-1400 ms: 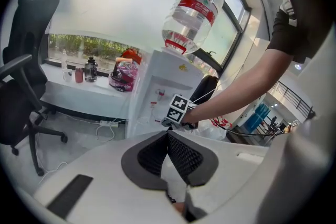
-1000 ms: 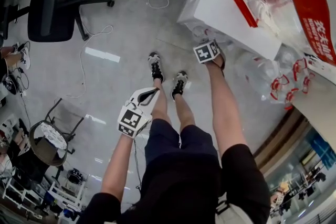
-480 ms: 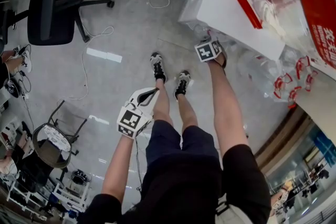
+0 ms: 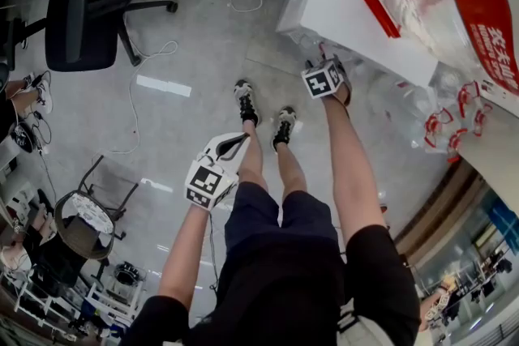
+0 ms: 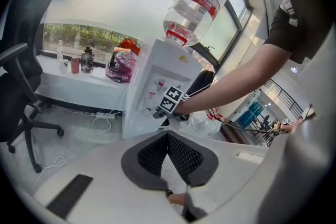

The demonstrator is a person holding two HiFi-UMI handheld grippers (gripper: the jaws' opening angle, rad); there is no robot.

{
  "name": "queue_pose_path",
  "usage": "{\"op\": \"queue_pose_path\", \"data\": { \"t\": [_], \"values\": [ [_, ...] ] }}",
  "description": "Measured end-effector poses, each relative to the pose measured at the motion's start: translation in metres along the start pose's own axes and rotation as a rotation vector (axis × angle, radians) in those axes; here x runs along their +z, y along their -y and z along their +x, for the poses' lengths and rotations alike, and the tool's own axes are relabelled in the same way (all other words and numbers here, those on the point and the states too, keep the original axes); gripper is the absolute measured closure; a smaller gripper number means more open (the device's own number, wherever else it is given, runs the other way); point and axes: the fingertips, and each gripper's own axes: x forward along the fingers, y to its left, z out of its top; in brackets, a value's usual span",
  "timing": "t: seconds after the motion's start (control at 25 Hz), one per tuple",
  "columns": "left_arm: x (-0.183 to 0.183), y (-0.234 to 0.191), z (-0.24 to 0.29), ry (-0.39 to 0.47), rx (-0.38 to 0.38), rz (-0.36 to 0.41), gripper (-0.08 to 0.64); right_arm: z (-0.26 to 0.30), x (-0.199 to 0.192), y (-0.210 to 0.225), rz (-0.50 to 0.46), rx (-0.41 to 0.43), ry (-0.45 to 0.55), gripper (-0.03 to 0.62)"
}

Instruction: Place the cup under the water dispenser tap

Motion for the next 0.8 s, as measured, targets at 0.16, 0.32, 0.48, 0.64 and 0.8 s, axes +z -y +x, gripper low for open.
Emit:
{"op": "queue_pose_path", "data": {
  "t": [0.16,0.32,0.48,0.64,0.8],
  "values": [
    [0.012,0.003,-0.002,0.014,0.004,0.003,0.56,-0.025,-0.003,-0.009,-0.054,-0.064,0.081,0.397],
    [0.028,0.014,-0.004,0.018,-0.004,0.036,0.56,-0.062,-0.019,-0.021,-0.082,-0.088,0.162,0.4],
    [0.048,0.026,-0.011,0.028,0.005,0.069,0.56,-0.105,-0.039,-0.03,-0.055,-0.066,0.228,0.486],
    [0.065,0.046,-0.018,0.018,0.004,0.133,0.56,-0.153,-0.055,-0.038,-0.029,-0.062,0.282,0.563],
    [0.08,0.078,-0.026,0.014,0.003,0.196,0.56,-0.199,-0.075,-0.046,-0.026,-0.031,0.303,0.592]
  ]
}}
